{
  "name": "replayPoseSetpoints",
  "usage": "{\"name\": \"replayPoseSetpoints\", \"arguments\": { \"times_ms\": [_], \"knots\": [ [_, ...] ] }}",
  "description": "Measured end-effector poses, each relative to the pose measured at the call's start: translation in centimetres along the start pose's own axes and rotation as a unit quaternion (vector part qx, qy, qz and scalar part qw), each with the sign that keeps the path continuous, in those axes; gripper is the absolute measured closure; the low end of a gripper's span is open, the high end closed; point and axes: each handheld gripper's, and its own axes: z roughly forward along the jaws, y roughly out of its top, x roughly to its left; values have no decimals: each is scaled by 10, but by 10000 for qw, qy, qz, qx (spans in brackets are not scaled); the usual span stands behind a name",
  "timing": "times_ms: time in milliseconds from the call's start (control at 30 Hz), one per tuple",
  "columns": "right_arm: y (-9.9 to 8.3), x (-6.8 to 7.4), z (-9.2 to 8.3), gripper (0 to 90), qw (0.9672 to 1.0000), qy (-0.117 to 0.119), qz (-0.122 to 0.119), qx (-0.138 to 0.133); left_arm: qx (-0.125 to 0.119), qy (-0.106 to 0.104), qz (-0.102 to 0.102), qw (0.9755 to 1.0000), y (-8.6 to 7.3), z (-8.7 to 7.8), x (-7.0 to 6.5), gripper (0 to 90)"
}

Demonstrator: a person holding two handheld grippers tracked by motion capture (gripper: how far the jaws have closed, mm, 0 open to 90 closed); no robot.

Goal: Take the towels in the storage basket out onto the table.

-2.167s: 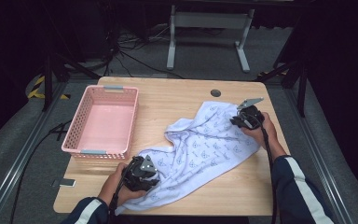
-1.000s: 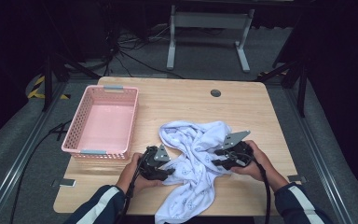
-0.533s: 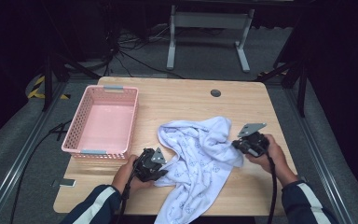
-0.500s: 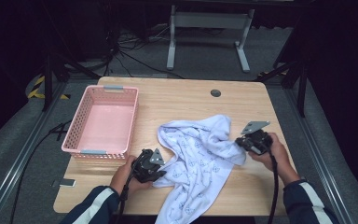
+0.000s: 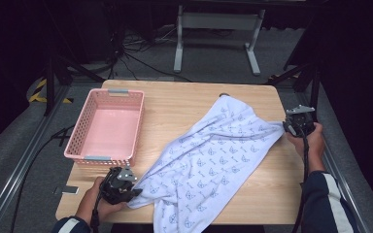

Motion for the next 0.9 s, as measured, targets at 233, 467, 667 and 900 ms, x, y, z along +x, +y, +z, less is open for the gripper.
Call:
{"name": "replayPoseSetpoints", "arguments": {
  "times_ms": [233, 467, 667, 900],
  "knots": [
    [2, 52, -45, 579, 9868, 1446, -168, -714, -429, 171, 73, 9989, 12, 6, -3, 507],
    [-16, 126, -34, 498, 9790, 2003, -130, -355, -522, -41, 0, 9986, 30, 24, 3, 503],
    [-17, 104, -2, 515, 9793, 1953, 489, -187, -459, -236, 140, 9986, 37, 30, 2, 586],
    [11, 88, 32, 499, 9853, 1680, 267, -168, -363, -413, 345, 9979, 48, 35, -5, 695]
  ]
}}
